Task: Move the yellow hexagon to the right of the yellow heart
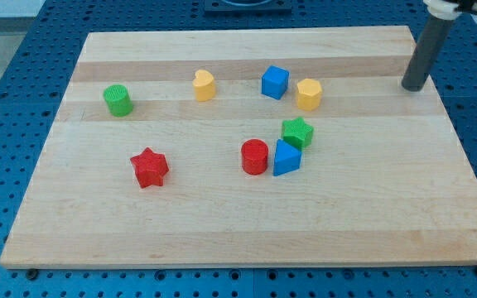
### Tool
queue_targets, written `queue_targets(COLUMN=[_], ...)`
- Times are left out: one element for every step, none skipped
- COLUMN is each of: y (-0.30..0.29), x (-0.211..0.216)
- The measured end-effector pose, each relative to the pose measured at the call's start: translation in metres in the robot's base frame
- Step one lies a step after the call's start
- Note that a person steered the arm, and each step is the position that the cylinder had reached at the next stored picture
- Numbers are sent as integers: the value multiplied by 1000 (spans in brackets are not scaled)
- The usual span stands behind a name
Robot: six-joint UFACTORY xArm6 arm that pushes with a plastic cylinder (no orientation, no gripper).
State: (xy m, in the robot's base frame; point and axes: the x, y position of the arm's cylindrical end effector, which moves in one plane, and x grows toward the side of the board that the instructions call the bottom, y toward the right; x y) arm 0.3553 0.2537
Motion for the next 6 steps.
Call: queue_targets(y=[-15,-41,-74,-102,-134,-163], x=[17,22,22,22,22,22])
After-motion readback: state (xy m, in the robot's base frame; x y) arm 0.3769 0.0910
